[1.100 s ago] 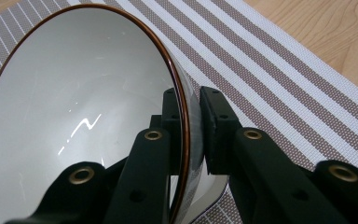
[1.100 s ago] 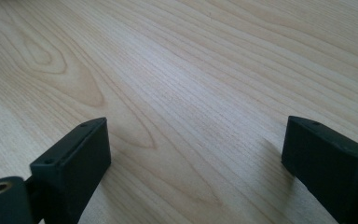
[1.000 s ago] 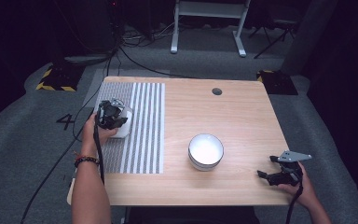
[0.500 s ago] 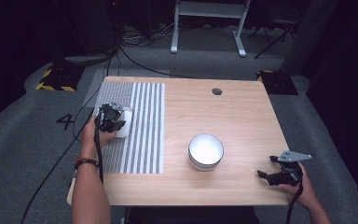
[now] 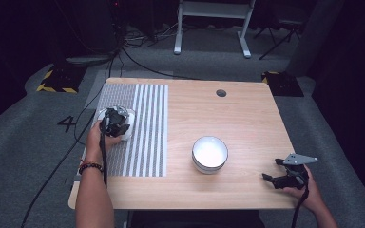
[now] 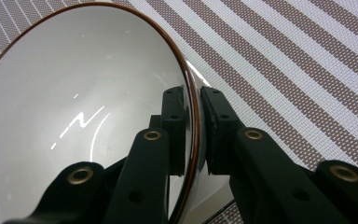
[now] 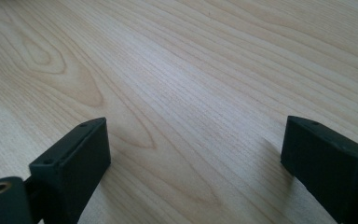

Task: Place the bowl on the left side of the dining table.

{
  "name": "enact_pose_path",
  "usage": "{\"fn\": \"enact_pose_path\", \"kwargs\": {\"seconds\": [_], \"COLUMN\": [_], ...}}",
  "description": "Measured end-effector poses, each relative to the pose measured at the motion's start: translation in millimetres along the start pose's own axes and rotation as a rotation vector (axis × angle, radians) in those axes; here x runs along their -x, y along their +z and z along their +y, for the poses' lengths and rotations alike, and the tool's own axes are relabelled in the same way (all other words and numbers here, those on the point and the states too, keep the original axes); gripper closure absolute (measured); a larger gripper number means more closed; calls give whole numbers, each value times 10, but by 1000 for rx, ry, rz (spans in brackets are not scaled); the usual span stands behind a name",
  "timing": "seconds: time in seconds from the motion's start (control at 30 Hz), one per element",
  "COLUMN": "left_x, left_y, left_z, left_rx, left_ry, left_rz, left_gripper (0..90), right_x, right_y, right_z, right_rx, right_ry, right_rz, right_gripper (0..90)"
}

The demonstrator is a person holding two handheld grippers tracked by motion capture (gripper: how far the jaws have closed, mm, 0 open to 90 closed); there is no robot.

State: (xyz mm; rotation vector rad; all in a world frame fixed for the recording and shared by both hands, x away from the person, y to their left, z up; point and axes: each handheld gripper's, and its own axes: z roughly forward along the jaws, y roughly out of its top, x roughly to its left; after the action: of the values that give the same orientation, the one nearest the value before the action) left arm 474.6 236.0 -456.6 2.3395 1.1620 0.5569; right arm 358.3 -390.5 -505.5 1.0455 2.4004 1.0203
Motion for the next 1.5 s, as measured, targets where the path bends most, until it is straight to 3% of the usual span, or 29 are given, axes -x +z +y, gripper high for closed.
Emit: {"fn": "enact_pose_path", "kwargs": {"seconds": [0.17,0.37,0.63,0.87,1.2,1.5], "left_x": [16,35,50,29,25,19], "left_y": [16,32,23,-3,-26,-100], "left_z": [-2,-4,18,16,11,13], "left_rx": [-1,-30,-23,-17,0,11], "left_ry": [-11,-6,-13,-23,-33,-23], "left_rz": [10,-14,11,-4,9,-10], "left_gripper": [801,773,734,715,687,651], "right_x": [-4,-3,-4,-3,-4,-3], "right_y": [2,2,2,2,2,2], "right_z": [0,0,0,0,0,0], "right_rx": [2,2,2,2,2,2], "right_ry": [4,4,4,4,4,3], "right_rz": [0,0,0,0,0,0], "right_gripper": [82,82,82,82,82,82]}}
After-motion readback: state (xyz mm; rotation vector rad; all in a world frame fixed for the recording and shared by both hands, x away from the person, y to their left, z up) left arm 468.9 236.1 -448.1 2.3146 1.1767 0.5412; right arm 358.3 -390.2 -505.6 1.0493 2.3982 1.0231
